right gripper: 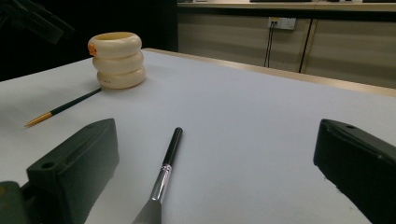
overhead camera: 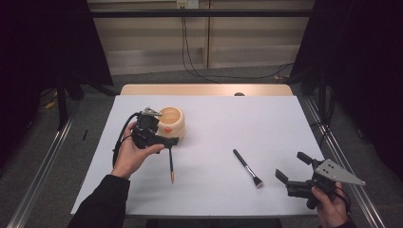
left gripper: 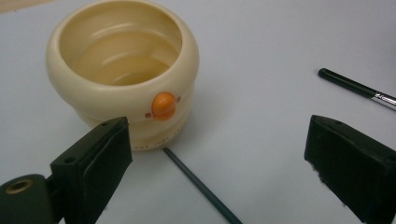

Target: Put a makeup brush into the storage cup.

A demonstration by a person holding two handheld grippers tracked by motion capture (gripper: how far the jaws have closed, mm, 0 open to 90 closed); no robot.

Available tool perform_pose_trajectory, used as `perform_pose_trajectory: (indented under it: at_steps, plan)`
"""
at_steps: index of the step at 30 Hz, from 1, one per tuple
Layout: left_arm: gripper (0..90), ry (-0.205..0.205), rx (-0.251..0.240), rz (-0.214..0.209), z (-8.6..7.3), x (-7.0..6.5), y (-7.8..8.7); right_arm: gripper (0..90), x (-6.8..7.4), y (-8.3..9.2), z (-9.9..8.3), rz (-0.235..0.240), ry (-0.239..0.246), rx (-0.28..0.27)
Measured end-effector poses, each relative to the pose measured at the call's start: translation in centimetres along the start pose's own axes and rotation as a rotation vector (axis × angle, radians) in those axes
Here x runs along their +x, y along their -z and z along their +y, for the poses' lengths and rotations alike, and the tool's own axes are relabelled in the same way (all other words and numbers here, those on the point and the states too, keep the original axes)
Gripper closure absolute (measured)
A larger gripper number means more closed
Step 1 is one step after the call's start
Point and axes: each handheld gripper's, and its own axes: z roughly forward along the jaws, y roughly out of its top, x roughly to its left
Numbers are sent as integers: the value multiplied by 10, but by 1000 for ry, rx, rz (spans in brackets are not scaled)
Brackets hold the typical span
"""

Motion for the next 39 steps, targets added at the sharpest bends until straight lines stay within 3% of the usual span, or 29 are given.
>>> perform_pose_trajectory:
  at_steps: [3,6,7,9,12,14,22,28,31,33,34,39]
  plan:
    - [100,22,36,-1,-3,1,-4,0,0,0,0,-1,3,-1]
    - [122,42,110,-2,-7,3,-9,0,0,0,0,6,0,7]
    - [123,42,110,-2,-7,3,-9,0,0,-1,0,2,1,7]
    - [114,27,172,28,-9,3,-13,0,0,-1,0,2,-3,7]
    - [128,30,198,27,-11,4,-17,0,0,-1,0,0,-1,8]
    - [122,33,272,43,-12,4,-24,0,0,-1,0,0,1,7]
    - [155,96,354,30,-13,3,-37,0,0,-1,0,8,-2,6]
    - [187,99,427,39,-16,2,-48,0,0,-1,0,4,2,7]
    - [226,122,460,57,-18,2,-53,0,0,-1,0,1,4,6]
    - [266,107,479,51,-18,3,-54,0,0,-1,0,2,2,9]
    - [278,129,470,56,-19,2,-56,0,0,-1,0,2,2,9]
    - [352,133,501,59,-21,-1,-59,0,0,-1,0,3,5,7]
